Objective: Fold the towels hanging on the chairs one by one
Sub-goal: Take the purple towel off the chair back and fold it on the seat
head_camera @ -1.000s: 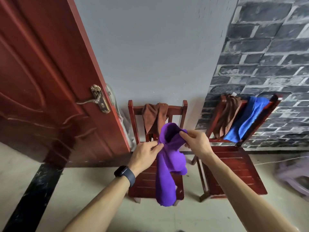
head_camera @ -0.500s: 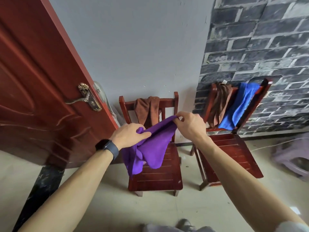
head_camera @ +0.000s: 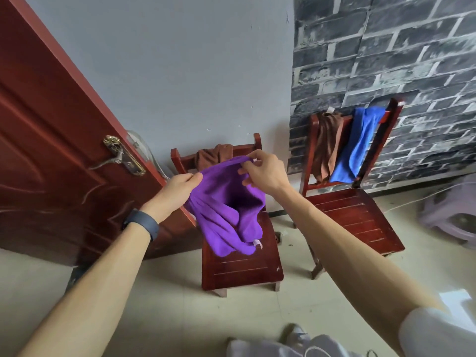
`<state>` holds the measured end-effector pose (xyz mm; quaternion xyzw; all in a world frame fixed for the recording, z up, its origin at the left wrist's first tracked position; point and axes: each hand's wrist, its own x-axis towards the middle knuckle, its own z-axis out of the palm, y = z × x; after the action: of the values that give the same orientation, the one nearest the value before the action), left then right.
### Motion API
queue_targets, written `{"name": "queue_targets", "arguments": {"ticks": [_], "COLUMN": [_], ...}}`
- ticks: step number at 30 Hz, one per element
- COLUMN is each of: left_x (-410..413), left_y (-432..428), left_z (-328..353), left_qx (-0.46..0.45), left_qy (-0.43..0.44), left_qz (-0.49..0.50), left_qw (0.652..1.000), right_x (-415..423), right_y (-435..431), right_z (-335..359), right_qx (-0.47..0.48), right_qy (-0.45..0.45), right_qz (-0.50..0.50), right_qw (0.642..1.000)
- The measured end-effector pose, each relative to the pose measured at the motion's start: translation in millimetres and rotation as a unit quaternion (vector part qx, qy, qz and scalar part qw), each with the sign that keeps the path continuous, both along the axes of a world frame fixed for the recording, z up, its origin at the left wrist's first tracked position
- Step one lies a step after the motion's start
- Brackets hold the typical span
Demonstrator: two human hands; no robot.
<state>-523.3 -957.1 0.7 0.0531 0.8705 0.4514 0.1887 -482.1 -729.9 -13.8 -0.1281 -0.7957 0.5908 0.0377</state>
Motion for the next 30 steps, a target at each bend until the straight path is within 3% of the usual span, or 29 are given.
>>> {"name": "queue_targets", "arguments": {"ticks": [2, 4, 6, 8, 10, 12, 14, 20, 22, 24, 27, 30], "left_x": [7.6, 16.4, 20.8, 22.5, 23.4, 25.8, 32.4, 46.5, 48.0, 44.7, 35.2, 26.3], "left_y": [9.2, 20.0, 30.8, 40.7, 45.2, 46.1, 48.8, 54.7, 53.3, 48.2, 26.7, -11.7], "left_z": [2.4, 6.2, 8.2, 11.0, 10.6, 3.0, -3.6, -10.7, -6.9, -5.8, -15.9, -36.9], "left_qx": [0.061, 0.03, 0.072, 0.204, 0.294, 0.313, 0.312, 0.314, 0.319, 0.306, 0.181, 0.004], "left_qy": [-0.088, -0.133, -0.147, -0.191, -0.236, -0.257, -0.272, -0.29, -0.295, -0.285, -0.201, -0.09], "left_qz": [0.014, -0.042, -0.034, 0.045, 0.088, 0.113, 0.129, 0.144, 0.143, 0.159, 0.204, 0.263], "left_qw": [0.994, 0.99, 0.986, 0.959, 0.922, 0.907, 0.901, 0.892, 0.889, 0.895, 0.941, 0.961], "right_x": [-5.1, -11.1, -14.0, -4.8, 22.1, 56.9, 81.8, 84.8, 77.3, 63.9, 44.0, 35.0], "right_y": [4.6, 10.7, 14.1, 17.6, 20.1, 19.4, 16.5, 13.3, 10.3, 9.3, 18.3, 45.7], "right_z": [-1.3, 1.1, 0.8, -7.8, -34.5, -72.0, -115.8, -190.9, -184.0, -166.5, -145.8, -126.1], "right_qx": [0.029, 0.033, -0.052, -0.092, -0.073, -0.041, -0.012, -0.249, -0.321, -0.362, -0.28, -0.01], "right_qy": [0.02, 0.025, 0.01, -0.003, -0.016, -0.047, -0.116, -0.326, -0.331, -0.269, -0.199, -0.193], "right_qz": [0.019, 0.074, 0.132, 0.101, -0.01, -0.051, 0.012, 0.013, 0.015, -0.047, -0.152, -0.099], "right_qw": [0.999, 0.996, 0.99, 0.991, 0.997, 0.997, 0.993, 0.912, 0.887, 0.891, 0.927, 0.976]}}
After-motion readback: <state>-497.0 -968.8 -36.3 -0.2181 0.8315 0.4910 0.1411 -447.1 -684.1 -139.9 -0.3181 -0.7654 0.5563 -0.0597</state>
